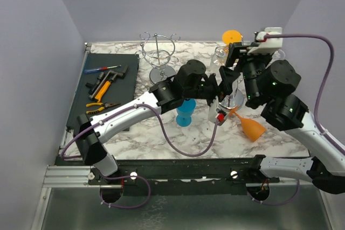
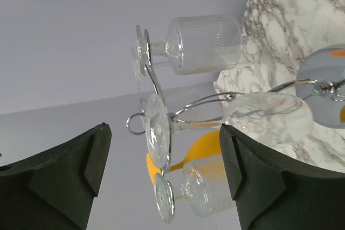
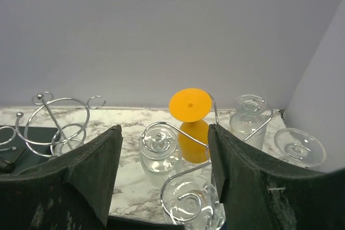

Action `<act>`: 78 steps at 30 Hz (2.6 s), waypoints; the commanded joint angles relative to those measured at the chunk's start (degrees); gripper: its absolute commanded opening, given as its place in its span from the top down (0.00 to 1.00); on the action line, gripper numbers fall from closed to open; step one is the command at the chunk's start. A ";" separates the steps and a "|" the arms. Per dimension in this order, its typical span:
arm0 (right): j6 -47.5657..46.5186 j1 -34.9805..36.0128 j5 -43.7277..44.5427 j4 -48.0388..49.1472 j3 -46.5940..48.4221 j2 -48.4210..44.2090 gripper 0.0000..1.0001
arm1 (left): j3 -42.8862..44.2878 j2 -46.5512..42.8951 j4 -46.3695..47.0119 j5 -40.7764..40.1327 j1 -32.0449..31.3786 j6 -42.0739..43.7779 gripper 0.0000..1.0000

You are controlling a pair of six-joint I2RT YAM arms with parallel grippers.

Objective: Place the wine glass upside down on the wine glass rack
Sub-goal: Turn the wine glass upside down at the wine rack, then move the wine rack to the center of the board.

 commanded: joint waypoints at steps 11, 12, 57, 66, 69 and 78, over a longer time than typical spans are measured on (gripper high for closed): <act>13.55 -30.95 -32.08 -23.88 24.58 17.49 0.32 | -28.39 -21.11 10.30 5.71 -1.98 -7.09 0.12; 14.20 -33.25 -34.82 -25.26 25.26 18.17 0.33 | -30.20 -21.43 10.29 5.75 -2.22 -7.93 0.13; 15.71 -48.17 -58.03 -34.05 12.69 15.69 0.88 | -32.95 24.47 49.40 -16.08 -6.85 -5.49 0.54; 15.67 -48.17 -58.51 -32.66 12.90 16.12 1.00 | -26.03 31.80 50.37 -16.77 -6.31 -5.59 0.62; 15.47 -48.15 -58.68 -32.12 12.52 15.80 1.00 | -23.38 34.10 50.37 -17.36 -5.91 -5.72 0.67; 14.76 -48.17 -59.25 -30.83 11.32 15.52 1.00 | -21.31 37.20 50.37 -18.04 -4.48 -5.20 0.79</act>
